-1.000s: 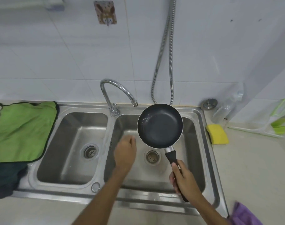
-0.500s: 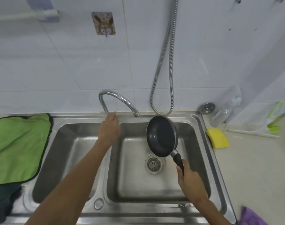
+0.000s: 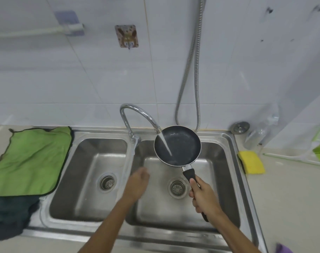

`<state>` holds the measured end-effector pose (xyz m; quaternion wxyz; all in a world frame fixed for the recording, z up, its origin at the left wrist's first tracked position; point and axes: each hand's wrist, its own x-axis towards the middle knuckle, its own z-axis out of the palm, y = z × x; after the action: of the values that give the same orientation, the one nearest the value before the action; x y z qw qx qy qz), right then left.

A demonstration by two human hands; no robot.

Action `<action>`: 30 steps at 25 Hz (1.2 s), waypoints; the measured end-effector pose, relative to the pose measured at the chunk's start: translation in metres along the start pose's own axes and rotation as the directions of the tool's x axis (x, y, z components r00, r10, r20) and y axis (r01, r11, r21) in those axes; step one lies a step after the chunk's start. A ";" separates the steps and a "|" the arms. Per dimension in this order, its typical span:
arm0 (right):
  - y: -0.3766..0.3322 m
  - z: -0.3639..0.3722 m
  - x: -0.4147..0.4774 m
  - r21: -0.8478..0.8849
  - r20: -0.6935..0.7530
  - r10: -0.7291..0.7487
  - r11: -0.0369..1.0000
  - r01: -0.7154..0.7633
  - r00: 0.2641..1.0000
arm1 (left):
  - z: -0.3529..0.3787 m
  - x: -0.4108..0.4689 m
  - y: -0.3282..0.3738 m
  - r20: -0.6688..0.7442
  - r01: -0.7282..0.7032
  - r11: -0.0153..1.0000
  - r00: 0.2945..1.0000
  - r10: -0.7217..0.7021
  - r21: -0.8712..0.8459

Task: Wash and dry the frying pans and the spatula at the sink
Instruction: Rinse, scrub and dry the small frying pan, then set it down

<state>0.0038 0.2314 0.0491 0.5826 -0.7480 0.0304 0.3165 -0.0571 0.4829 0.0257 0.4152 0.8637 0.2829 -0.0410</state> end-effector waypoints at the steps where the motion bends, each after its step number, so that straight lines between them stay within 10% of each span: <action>1: 0.003 0.000 -0.003 -0.007 0.021 0.000 1.000 0.000 1.000 | 0.011 -0.019 0.009 0.098 0.067 0.992 0.994 -0.057 -0.103; 5: 0.008 -0.014 -0.018 -0.016 0.036 -0.030 0.999 0.030 0.999 | 0.064 -0.067 0.050 0.431 0.459 0.782 0.860 -0.272 -0.421; 12: 0.009 0.006 -0.019 -0.111 0.060 -0.107 0.987 0.113 0.992 | 0.092 -0.064 0.072 0.422 0.474 0.558 0.877 -0.230 -0.681; 30: -0.003 -0.010 0.001 -0.130 0.023 -0.145 0.981 0.147 0.989 | 0.112 -0.038 0.094 0.192 0.329 0.517 0.934 -0.301 -0.790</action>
<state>0.0099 0.2237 0.0522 0.5541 -0.7827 -0.0492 0.2793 -0.0208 0.3365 0.0299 0.7531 0.5104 0.4151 0.0052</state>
